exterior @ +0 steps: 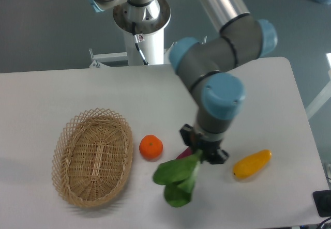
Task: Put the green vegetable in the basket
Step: 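Carry the bok choy over the orange toward the wicker basket, then lower the bok choy into the basket and open the gripper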
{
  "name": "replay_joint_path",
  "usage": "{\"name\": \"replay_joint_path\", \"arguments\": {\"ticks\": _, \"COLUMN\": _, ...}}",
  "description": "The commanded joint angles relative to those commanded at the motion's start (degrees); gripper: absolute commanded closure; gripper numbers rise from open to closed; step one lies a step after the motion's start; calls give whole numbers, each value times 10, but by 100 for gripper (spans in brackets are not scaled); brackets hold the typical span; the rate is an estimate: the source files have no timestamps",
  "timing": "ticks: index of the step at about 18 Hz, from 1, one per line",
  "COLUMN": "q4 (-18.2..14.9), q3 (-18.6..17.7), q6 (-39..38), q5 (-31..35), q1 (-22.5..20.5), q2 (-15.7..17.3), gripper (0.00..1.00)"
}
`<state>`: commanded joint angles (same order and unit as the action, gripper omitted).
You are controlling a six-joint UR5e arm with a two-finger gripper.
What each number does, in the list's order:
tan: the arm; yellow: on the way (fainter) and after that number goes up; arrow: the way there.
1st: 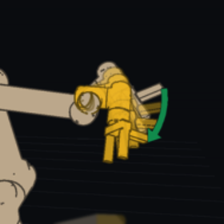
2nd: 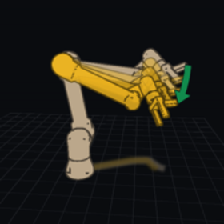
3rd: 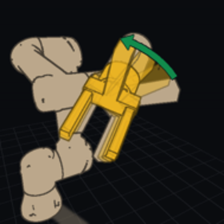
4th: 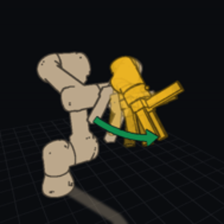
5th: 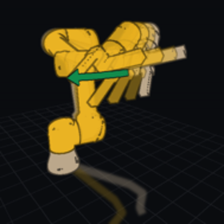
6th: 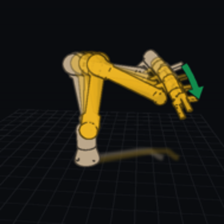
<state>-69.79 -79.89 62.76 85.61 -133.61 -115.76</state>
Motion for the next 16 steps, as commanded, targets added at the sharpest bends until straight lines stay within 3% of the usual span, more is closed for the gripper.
{"name": "replay_joint_path", "arguments": {"ticks": 8, "q4": 3, "q3": -65, "q6": -7, "q5": 3, "q1": 104, "q2": 33, "gripper": 81}}
{"name": "replay_joint_path", "arguments": {"ticks": 16, "q4": 105, "q3": -156, "q6": -5, "q5": 4, "q1": 160, "q2": 36, "gripper": 74}}
